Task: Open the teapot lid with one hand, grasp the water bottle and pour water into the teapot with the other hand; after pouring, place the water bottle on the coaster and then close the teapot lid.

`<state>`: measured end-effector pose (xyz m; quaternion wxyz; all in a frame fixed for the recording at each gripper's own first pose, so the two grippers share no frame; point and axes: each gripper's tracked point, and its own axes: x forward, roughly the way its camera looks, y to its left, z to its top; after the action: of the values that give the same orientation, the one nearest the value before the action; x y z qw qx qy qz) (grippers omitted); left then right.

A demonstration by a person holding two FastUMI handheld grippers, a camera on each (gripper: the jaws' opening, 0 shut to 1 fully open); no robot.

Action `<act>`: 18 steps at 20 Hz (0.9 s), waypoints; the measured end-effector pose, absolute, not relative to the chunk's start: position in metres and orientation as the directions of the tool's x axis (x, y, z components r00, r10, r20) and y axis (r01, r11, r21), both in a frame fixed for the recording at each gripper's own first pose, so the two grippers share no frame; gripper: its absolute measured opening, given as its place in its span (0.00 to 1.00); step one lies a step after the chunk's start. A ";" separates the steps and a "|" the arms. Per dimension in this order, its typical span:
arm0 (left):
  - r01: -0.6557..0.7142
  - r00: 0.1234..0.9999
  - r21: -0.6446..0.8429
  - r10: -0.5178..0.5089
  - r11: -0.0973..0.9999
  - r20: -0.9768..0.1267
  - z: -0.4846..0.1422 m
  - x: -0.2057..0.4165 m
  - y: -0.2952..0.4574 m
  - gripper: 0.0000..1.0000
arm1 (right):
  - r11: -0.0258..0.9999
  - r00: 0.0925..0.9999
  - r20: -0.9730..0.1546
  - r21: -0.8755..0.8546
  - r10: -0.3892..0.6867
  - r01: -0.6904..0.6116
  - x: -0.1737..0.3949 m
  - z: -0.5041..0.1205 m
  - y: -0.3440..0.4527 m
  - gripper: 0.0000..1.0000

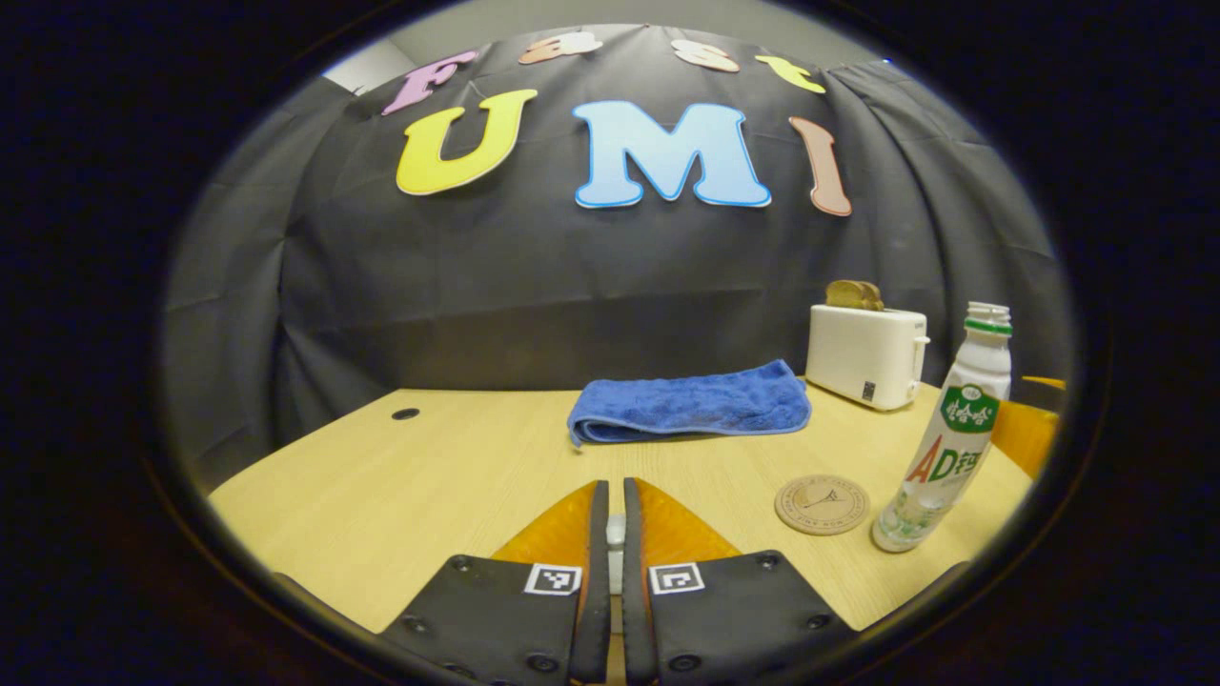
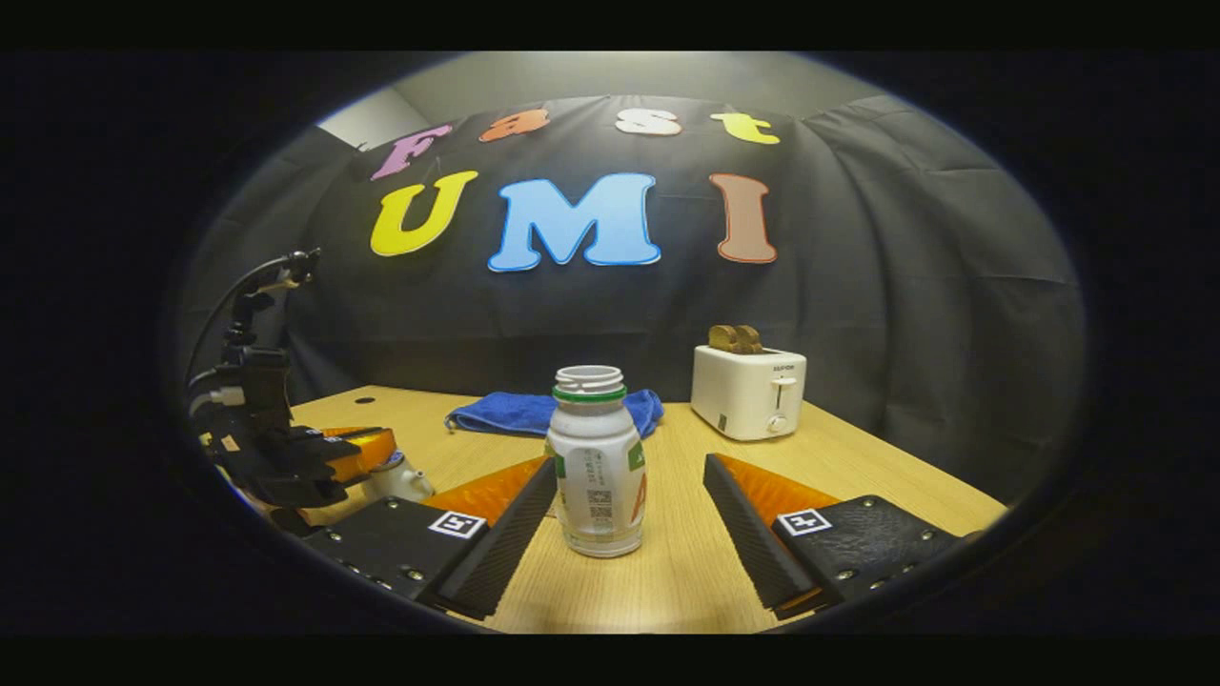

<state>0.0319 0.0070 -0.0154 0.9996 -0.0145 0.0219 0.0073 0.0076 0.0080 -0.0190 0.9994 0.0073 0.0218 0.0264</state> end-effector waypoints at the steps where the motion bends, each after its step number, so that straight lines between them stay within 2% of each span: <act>1: -0.011 0.999 -0.040 0.010 0.999 -0.036 -0.010 0.030 0.008 0.16 | 0.998 0.997 -0.043 0.016 0.056 -0.055 0.006 -0.019 0.009 0.95; 11: -0.004 0.999 -0.078 0.008 0.997 0.048 0.046 -0.013 0.027 0.14 | 0.995 0.993 -0.060 0.025 0.103 -0.101 0.017 -0.030 0.020 0.95; 18: -0.032 0.998 -0.085 0.036 0.996 0.048 0.043 -0.036 0.043 0.15 | 0.992 0.988 -0.091 -0.010 0.122 -0.123 0.037 -0.047 0.027 0.96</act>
<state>-0.0357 0.0432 0.0432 0.9987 -0.0422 -0.0248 0.0169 0.0370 0.0271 -0.0469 0.9971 -0.0079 0.0450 0.0614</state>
